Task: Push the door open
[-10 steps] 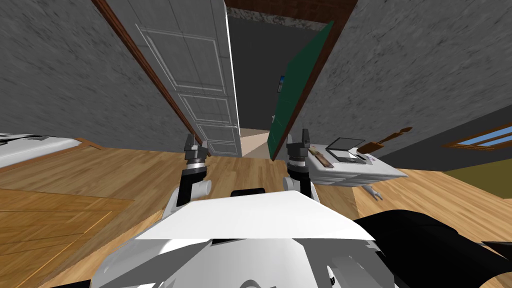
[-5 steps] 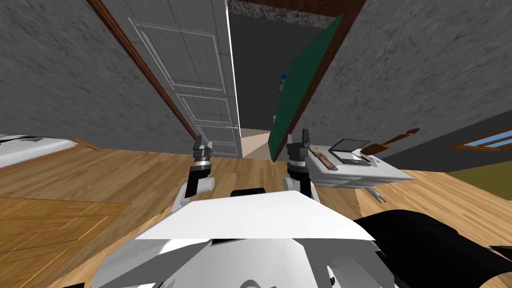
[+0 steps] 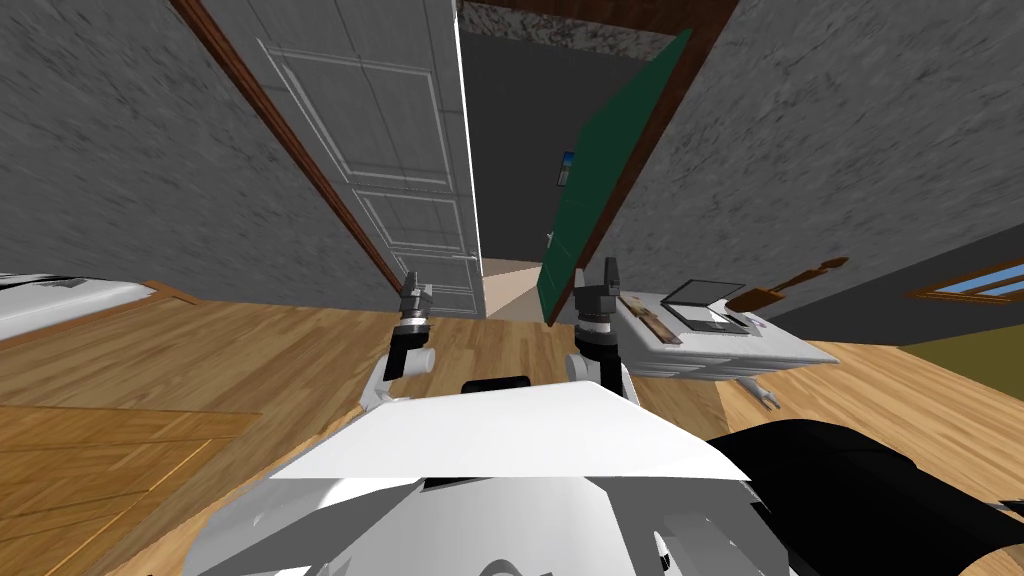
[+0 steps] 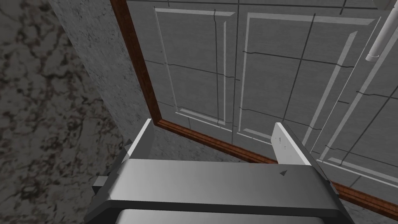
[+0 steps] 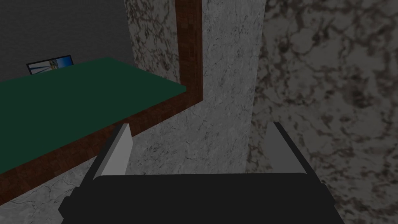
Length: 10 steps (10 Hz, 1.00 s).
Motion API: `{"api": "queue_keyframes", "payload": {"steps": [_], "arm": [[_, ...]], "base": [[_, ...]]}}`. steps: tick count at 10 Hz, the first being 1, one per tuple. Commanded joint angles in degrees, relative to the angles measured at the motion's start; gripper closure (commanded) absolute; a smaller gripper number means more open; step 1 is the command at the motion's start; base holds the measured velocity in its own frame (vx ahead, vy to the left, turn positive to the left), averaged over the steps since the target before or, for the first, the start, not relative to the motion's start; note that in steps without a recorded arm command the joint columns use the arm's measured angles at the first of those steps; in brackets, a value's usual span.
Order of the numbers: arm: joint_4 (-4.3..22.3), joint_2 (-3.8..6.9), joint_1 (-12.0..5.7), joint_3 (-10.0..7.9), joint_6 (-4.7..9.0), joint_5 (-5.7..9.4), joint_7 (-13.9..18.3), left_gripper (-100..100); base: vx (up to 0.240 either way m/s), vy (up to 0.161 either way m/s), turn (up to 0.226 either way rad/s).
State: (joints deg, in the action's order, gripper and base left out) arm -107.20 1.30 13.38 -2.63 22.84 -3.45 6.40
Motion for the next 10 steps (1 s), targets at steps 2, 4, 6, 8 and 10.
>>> {"api": "queue_keyframes", "payload": {"steps": [2,4,6,8,10], "arm": [[4.1,0.06,-2.53,0.2,0.34,0.29,-0.6,-100],[7.3,0.26,-4.15,0.23,0.45,0.55,-0.9,-100],[10.5,0.41,-5.85,0.26,0.57,0.81,-1.2,-100],[12.9,0.56,-7.56,0.29,0.68,1.08,-1.5,-100],[15.9,0.7,-9.28,0.32,0.8,1.35,-1.8,-100]], "base": [[0.071,0.037,-0.002],[0.051,0.028,-0.001],[0.048,0.03,-0.002],[0.05,0.029,-0.001],[0.052,0.029,-0.002]]}}
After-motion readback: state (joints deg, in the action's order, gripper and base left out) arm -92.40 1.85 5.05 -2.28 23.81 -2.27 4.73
